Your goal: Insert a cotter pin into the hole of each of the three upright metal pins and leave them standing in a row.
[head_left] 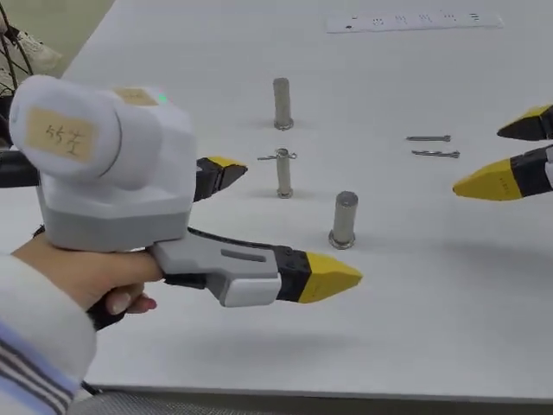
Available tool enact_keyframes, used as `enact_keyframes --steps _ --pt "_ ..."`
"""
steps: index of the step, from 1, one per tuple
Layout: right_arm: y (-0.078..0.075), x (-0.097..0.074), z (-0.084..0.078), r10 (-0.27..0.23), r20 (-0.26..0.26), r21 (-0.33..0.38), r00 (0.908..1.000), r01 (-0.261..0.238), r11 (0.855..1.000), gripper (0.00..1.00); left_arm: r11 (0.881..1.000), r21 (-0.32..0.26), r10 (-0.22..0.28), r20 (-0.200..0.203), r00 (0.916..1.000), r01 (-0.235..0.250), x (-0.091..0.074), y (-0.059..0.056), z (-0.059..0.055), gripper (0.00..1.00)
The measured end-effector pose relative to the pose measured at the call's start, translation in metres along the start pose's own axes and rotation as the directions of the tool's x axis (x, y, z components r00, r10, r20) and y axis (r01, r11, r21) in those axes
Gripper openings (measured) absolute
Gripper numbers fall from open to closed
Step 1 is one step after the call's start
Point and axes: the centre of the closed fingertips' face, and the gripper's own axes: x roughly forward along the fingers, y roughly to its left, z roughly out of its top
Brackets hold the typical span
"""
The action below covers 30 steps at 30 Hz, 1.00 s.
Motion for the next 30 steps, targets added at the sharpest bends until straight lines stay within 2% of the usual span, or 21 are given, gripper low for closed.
enact_keyframes --steps 3,6,12,14,15,21,25,26,30 --pt "-0.008 0.004 0.007 0.019 -0.016 -0.03 0.9997 -0.02 0.999 0.58 1.0 0.005 0.006 0.0 1.0 -0.006 -0.002 0.0 0.003 0.99" --pt "-0.018 0.011 0.008 0.024 -0.072 -0.105 0.9971 -0.031 0.994 0.55 1.0 -0.001 0.009 -0.002 1.0 -0.009 -0.004 0.001 0.003 0.99" --pt "-0.025 0.023 0.006 0.043 -0.131 -0.152 0.9905 -0.063 0.986 0.47 1.0 -0.013 0.025 -0.002 0.9997 -0.025 -0.007 0.004 0.003 0.99" --pt "-0.033 0.029 0.005 0.047 -0.151 -0.172 0.9874 -0.073 0.982 0.44 1.0 -0.016 0.027 -0.001 0.9996 -0.027 -0.008 0.005 0.002 0.99" --pt "-0.037 0.032 0.002 0.05 -0.177 -0.189 0.9829 -0.084 0.978 0.42 0.999 -0.018 0.034 0.003 0.9994 -0.034 -0.008 0.005 0.002 0.99" --pt "-0.032 0.041 -0.004 0.092 -0.227 -0.21 0.9695 -0.141 0.967 0.31 0.999 -0.031 0.035 0.004 0.9994 -0.035 -0.008 0.006 -0.001 0.99" --pt "-0.033 0.046 -0.008 0.085 -0.258 -0.232 0.9624 -0.147 0.962 0.26 0.999 -0.039 0.031 0.006 0.9995 -0.031 -0.008 0.005 -0.002 0.99" --pt "-0.041 0.051 -0.011 0.083 -0.269 -0.236 0.9595 -0.149 0.96 0.24 0.999 -0.04 0.032 0.005 0.9995 -0.032 -0.008 0.005 -0.002 0.99" --pt "-0.048 0.053 -0.017 0.067 -0.305 -0.248 0.95 -0.147 0.958 0.2 0.997 -0.058 0.043 0.011 0.999 -0.043 -0.008 0.009 -0.004 0.99"
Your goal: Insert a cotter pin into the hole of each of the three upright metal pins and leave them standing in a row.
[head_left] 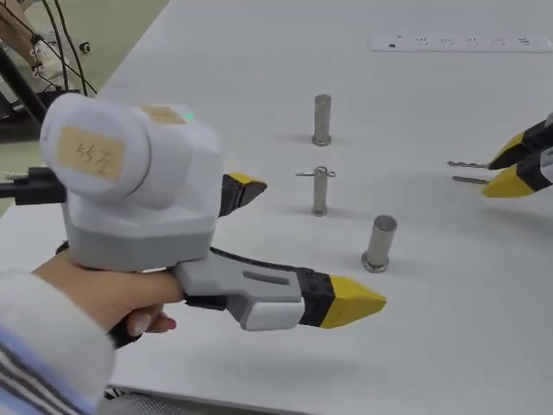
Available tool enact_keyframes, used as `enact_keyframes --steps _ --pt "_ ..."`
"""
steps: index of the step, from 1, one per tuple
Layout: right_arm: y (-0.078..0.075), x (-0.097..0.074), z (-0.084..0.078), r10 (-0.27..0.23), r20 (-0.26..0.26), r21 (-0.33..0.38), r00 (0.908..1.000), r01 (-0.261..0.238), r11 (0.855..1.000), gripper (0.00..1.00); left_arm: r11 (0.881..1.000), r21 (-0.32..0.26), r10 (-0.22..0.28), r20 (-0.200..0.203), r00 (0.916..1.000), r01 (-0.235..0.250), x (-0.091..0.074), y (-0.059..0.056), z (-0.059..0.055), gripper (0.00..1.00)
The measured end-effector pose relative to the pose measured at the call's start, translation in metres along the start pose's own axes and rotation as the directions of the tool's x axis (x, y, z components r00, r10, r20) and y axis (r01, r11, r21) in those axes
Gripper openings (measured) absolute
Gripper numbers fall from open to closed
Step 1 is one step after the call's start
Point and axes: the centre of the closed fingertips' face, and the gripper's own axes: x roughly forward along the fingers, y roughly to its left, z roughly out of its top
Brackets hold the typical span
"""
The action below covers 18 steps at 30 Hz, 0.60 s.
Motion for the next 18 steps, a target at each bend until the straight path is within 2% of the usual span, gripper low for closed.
enact_keyframes --steps 6,15,18 --pt "-0.015 0.004 -0.006 -0.007 -0.043 -0.015 0.999 0.006 1.0 0.13 1.0 -0.008 0.002 -0.011 0.9999 -0.002 -0.001 0.001 -0.005 0.99" --pt "-0.02 0.009 -0.004 0.003 -0.071 -0.039 0.9975 -0.006 0.999 0.08 1.0 -0.013 0.003 -0.018 0.9998 -0.004 -0.003 0.002 -0.009 0.99" --pt "-0.016 0.011 -0.001 0.022 -0.061 -0.029 0.9979 -0.023 0.999 0.07 1.0 -0.003 0.01 -0.013 0.9999 -0.01 -0.003 0.003 -0.008 0.99"
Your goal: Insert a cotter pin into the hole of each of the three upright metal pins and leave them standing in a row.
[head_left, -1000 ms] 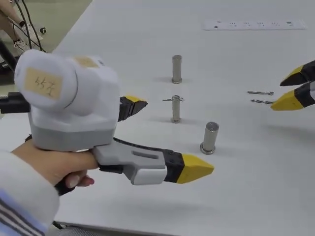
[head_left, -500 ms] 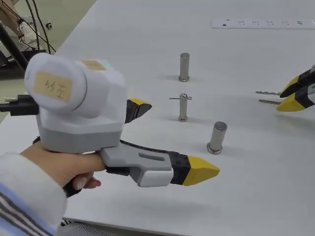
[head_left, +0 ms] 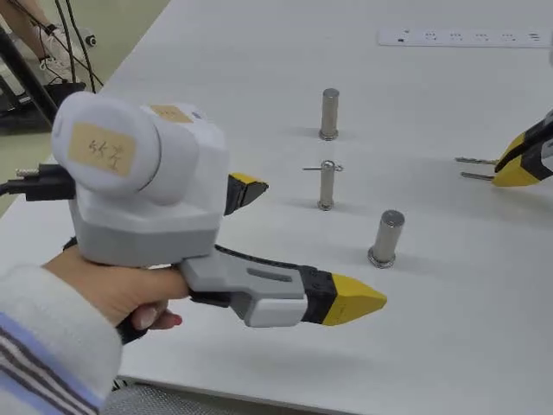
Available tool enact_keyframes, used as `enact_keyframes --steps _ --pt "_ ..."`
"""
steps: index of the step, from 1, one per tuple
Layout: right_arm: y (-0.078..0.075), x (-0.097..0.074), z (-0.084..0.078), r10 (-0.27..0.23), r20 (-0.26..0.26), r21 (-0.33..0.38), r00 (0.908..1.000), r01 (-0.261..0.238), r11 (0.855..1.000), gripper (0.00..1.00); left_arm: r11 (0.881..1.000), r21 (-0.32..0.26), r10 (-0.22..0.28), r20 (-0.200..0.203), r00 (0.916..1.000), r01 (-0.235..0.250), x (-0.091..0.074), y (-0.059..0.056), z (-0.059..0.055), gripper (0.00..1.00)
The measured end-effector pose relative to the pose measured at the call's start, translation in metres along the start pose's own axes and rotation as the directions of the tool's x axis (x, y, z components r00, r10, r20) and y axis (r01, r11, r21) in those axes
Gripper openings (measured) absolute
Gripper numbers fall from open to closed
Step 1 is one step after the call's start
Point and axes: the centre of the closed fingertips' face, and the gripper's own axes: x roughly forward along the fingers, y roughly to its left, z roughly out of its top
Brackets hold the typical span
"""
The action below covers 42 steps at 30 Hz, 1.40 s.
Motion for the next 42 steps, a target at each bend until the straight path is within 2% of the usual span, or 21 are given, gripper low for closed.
enact_keyframes --steps 3,10,18,21,26,29,32,33,36,42 --pt "-0.002 0.002 -0.001 -0.003 -0.014 -0.017 0.9999 0.003 1.0 0.03 1.0 0.0 -0.005 -0.004 1.0 0.005 0.0 -0.001 0.0 0.99" --pt "-0.002 0.001 -0.004 -0.017 -0.025 -0.017 0.9995 0.017 1.0 0.03 1.0 -0.001 -0.008 -0.005 1.0 0.008 0.0 -0.003 0.001 0.99" --pt "0.0 0.001 -0.005 -0.026 -0.023 -0.006 0.9994 0.026 1.0 0.0 1.0 0.005 -0.007 -0.004 1.0 0.007 0.001 -0.004 0.001 0.99" --pt "0.002 0.001 -0.005 -0.029 -0.024 0.023 0.9993 0.03 0.999 0.0 1.0 0.008 -0.01 -0.003 0.9999 0.01 0.001 -0.005 0.002 0.99" --pt "0.01 -0.002 -0.005 -0.037 -0.008 0.023 0.9993 0.037 0.999 0.0 1.0 0.011 -0.012 -0.012 0.9998 0.013 0.002 -0.005 0.0 0.99" --pt "0.007 -0.002 -0.006 -0.044 0.005 0.045 0.999 0.044 0.998 0.0 1.0 0.011 -0.011 -0.012 0.9999 0.011 0.002 -0.005 0.0 0.99" --pt "0.01 -0.003 -0.005 -0.05 0.017 0.059 0.9986 0.049 0.997 0.0 1.0 0.01 -0.01 -0.012 0.9999 0.01 0.002 -0.004 0.001 0.99" --pt "0.015 -0.003 -0.004 -0.039 0.023 0.074 0.999 0.037 0.997 0.0 1.0 0.008 -0.011 -0.011 0.9999 0.011 0.002 -0.004 0.001 0.99" --pt "0.012 -0.003 -0.006 -0.048 0.026 0.064 0.9985 0.046 0.997 0.0 1.0 -0.004 -0.014 0.0 0.9999 0.014 0.002 -0.004 0.002 0.99" --pt "0.022 -0.007 -0.005 -0.052 0.039 0.062 0.9979 0.049 0.997 0.0 1.0 -0.005 -0.011 0.002 0.9999 0.011 0.001 0.0 0.004 0.99"
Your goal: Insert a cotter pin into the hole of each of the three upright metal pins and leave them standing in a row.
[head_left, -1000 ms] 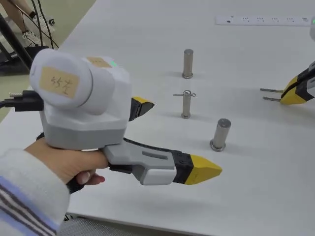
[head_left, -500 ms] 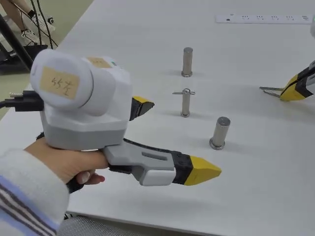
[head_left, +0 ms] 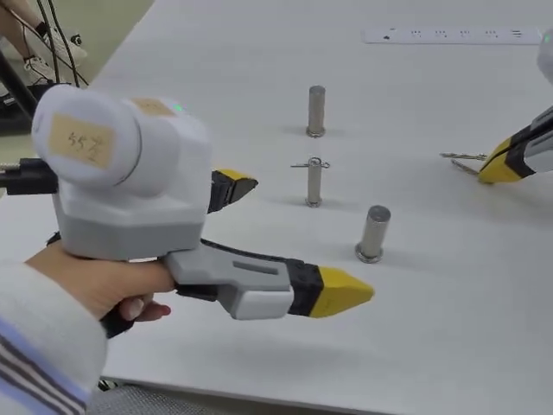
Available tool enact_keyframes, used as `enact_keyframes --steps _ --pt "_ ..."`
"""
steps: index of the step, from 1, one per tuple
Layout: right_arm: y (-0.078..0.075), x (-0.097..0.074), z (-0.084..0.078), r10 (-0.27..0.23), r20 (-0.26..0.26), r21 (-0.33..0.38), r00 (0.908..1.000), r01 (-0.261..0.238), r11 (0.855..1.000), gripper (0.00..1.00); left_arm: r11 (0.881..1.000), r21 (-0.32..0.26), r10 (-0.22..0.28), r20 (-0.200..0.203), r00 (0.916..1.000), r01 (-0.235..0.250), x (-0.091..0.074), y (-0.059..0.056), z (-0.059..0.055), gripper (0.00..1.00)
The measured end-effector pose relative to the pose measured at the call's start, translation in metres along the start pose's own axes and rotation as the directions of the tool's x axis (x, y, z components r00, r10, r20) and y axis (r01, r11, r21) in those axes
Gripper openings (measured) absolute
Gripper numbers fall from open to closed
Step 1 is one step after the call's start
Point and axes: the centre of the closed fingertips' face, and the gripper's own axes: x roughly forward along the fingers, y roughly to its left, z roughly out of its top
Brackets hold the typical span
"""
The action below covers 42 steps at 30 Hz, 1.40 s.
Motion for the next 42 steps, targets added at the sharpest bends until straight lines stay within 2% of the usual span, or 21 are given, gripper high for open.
enact_keyframes --steps 4,6,10,17,21,26,27,30,32,42 --pt "0.008 -0.005 0.003 -0.008 0.019 -0.019 0.9998 0.009 1.0 0.0 1.0 0.003 0.001 0.009 1.0 -0.001 0.0 0.002 0.004 0.99" --pt "0.006 -0.005 0.005 -0.007 0.031 -0.025 0.9995 0.008 1.0 0.0 1.0 0.005 -0.001 0.01 1.0 0.001 0.0 0.003 0.006 0.99" --pt "0.01 -0.01 0.015 -0.017 0.066 -0.059 0.9977 0.021 0.998 0.0 1.0 0.003 0.001 0.019 0.9998 -0.001 0.0 0.007 0.01 0.97" --pt "0.017 -0.016 0.031 -0.03 0.132 -0.122 0.9908 0.047 0.991 0.0 1.0 -0.004 -0.013 0.028 0.9995 0.013 0.002 0.006 0.018 0.95" --pt "0.023 -0.023 0.04 -0.05 0.162 -0.172 0.9856 0.078 0.982 0.0 1.0 -0.009 -0.023 0.025 0.9994 0.023 0.003 0.006 0.021 0.92" --pt "0.027 -0.033 0.057 -0.049 0.239 -0.2 0.9697 0.099 0.975 0.0 0.999 -0.007 -0.031 0.037 0.9988 0.031 0.003 0.007 0.029 0.87" --pt "0.028 -0.036 0.062 -0.056 0.261 -0.225 0.9638 0.117 0.967 0.0 0.999 -0.008 -0.035 0.038 0.9987 0.035 0.004 0.007 0.031 0.86" --pt "0.033 -0.042 0.068 -0.067 0.287 -0.251 0.9556 0.143 0.957 0.0 0.999 -0.009 -0.044 0.044 0.9981 0.044 0.006 0.006 0.036 0.85" --pt "0.038 -0.047 0.073 -0.078 0.308 -0.278 0.9481 0.169 0.946 0.0 0.998 -0.015 -0.054 0.05 0.9973 0.055 0.007 0.006 0.04 0.82" --pt "0.053 -0.063 0.085 -0.13 0.358 -0.34 0.9244 0.259 0.904 0.0 0.989 -0.082 -0.115 0.111 0.9871 0.125 0.014 -0.001 0.062 0.68"
